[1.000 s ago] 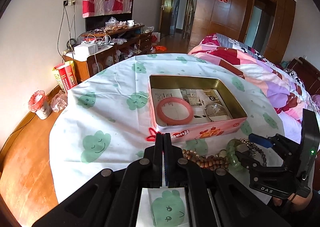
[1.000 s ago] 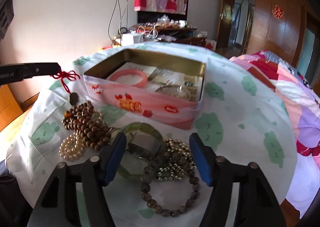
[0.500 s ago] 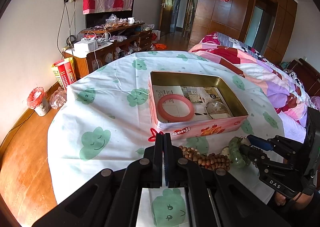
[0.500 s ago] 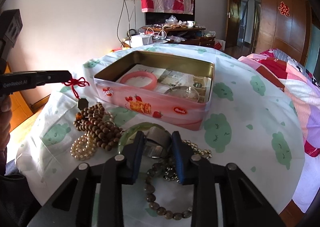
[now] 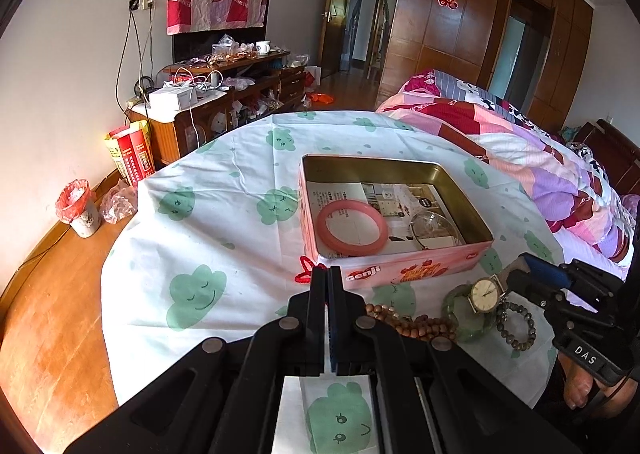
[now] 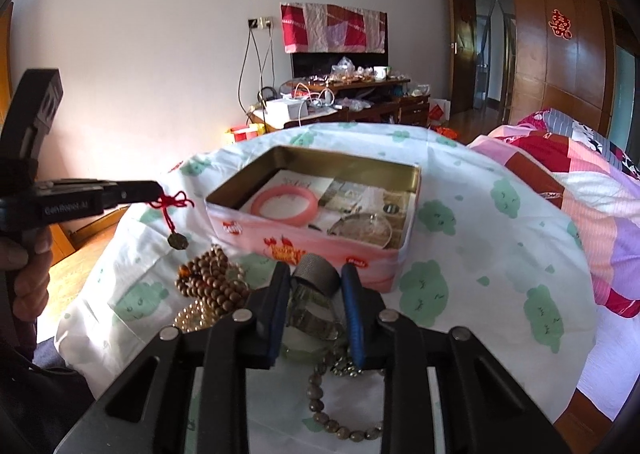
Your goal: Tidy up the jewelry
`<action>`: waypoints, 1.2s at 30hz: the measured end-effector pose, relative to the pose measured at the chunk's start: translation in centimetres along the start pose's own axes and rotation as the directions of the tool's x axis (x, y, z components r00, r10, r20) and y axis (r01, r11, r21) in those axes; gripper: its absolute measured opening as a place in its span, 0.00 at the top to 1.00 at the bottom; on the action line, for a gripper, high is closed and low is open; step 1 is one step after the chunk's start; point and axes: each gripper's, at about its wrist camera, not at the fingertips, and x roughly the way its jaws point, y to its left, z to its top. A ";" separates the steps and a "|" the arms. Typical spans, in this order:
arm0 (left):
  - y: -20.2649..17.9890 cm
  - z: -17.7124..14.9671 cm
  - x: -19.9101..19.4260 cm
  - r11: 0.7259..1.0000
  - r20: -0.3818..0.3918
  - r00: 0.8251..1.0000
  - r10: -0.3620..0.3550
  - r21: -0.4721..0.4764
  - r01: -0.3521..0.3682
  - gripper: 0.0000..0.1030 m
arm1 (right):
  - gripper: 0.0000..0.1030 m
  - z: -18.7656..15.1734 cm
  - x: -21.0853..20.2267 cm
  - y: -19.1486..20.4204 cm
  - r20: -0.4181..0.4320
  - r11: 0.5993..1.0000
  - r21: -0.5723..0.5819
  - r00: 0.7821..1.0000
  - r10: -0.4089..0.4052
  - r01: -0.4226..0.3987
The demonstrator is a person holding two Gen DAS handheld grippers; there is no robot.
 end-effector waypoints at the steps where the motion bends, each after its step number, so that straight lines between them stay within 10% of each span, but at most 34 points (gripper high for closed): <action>1: -0.1 0.2 0.0 1.000 0.004 1.000 0.001 0.006 -0.001 1.00 | 0.72 0.2 0.0 -0.1 0.003 1.000 -0.001 1.000 -0.003 0.003; 36: -2.7 7.3 1.8 0.994 0.074 0.997 0.019 0.110 -0.028 1.00 | 0.80 6.8 1.6 -2.5 0.073 0.999 -0.018 0.997 -0.032 0.033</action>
